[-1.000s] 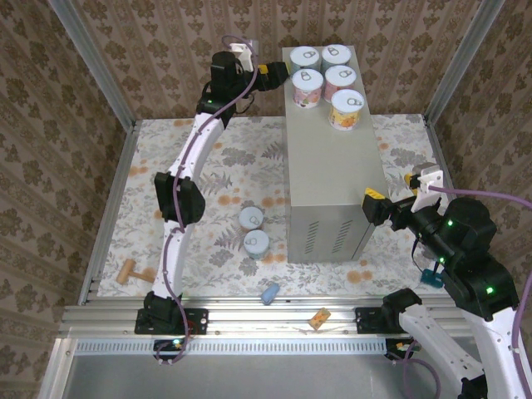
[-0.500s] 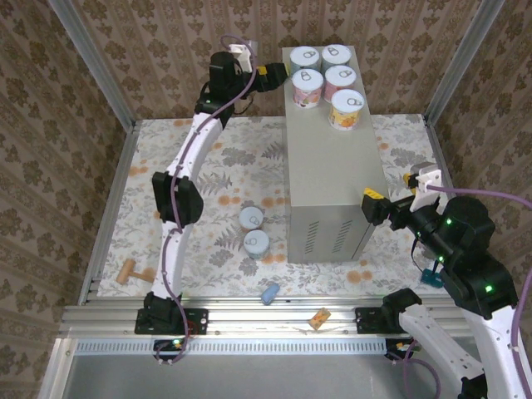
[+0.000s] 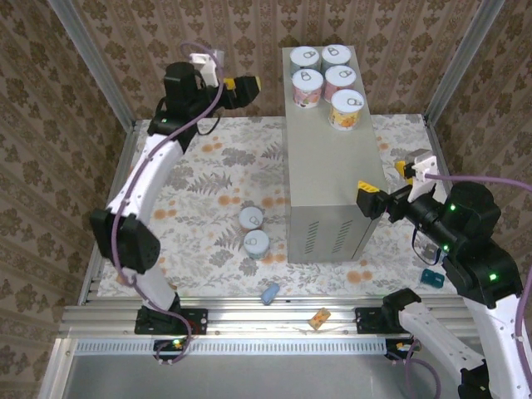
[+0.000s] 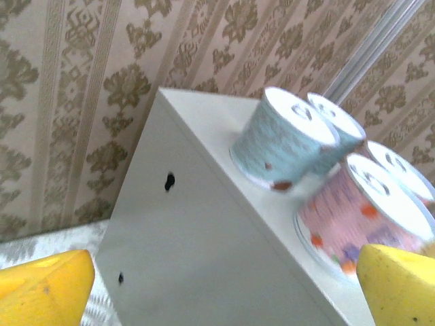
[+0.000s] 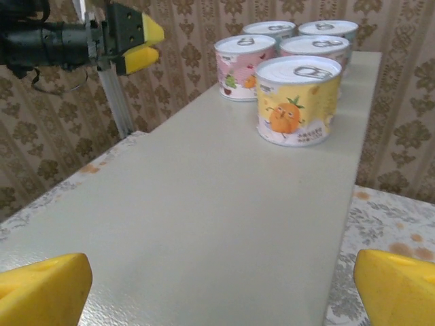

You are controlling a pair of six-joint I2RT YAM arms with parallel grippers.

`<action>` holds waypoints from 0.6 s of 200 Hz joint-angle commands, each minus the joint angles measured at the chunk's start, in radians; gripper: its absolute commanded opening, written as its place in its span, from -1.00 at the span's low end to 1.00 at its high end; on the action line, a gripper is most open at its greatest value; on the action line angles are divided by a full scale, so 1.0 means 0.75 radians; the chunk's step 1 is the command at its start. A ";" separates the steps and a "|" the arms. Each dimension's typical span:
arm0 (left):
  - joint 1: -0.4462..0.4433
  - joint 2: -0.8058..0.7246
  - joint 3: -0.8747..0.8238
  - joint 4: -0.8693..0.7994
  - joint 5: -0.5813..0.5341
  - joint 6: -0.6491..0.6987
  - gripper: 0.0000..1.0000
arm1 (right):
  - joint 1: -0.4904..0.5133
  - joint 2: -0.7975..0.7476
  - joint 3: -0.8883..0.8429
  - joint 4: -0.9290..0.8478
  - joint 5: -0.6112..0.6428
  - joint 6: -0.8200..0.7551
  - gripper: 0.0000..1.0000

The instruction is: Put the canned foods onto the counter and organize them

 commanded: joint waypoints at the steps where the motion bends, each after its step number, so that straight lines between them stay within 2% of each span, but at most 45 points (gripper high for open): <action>1: -0.012 -0.156 -0.197 -0.122 -0.100 0.107 1.00 | 0.004 0.040 0.059 -0.006 -0.111 -0.004 1.00; 37: -0.076 -0.455 -0.561 -0.273 -0.261 0.213 1.00 | 0.048 0.109 0.100 0.001 -0.192 0.006 1.00; 57: -0.123 -0.587 -0.717 -0.366 -0.350 0.232 1.00 | 0.116 0.146 0.115 0.019 -0.179 0.004 1.00; 68: -0.129 -0.650 -0.805 -0.397 -0.376 0.219 1.00 | 0.183 0.177 0.119 0.032 -0.162 0.001 1.00; 72: -0.172 -0.673 -0.834 -0.406 -0.378 0.214 1.00 | 0.212 0.189 0.121 0.033 -0.150 -0.002 1.00; 120: -0.328 -0.820 -1.133 -0.444 -0.462 0.142 1.00 | 0.590 0.358 0.183 0.019 0.105 -0.083 1.00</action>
